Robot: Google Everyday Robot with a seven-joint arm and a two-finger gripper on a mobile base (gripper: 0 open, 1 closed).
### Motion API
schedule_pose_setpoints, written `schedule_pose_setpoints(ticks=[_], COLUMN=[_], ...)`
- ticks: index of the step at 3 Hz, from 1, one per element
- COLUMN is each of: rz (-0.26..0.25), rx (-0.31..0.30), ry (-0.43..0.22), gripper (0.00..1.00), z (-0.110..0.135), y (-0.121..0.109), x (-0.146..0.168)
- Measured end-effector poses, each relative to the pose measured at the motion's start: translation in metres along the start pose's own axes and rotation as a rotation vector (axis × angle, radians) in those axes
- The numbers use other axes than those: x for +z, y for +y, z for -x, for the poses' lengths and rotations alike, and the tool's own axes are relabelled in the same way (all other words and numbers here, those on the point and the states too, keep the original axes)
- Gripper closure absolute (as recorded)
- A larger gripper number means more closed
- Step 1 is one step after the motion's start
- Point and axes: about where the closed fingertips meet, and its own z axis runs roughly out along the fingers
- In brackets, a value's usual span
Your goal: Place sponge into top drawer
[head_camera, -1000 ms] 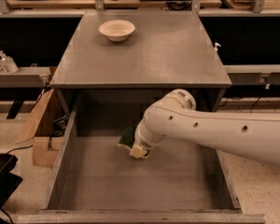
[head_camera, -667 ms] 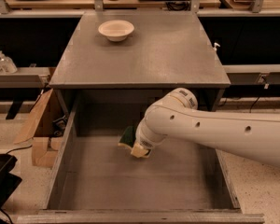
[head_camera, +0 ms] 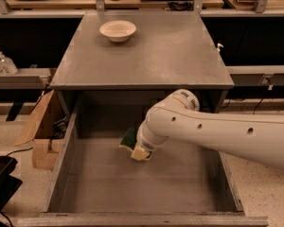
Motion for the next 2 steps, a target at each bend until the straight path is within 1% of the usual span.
schedule_pose_setpoints(ticks=[1,2], rz=[0.001,0.001], rx=[-0.001,-0.001], ry=[0.001,0.001], gripper=[0.00,0.00], z=[0.0002,0.0002], y=[0.0006,0.0006], x=[0.0002,0.0002])
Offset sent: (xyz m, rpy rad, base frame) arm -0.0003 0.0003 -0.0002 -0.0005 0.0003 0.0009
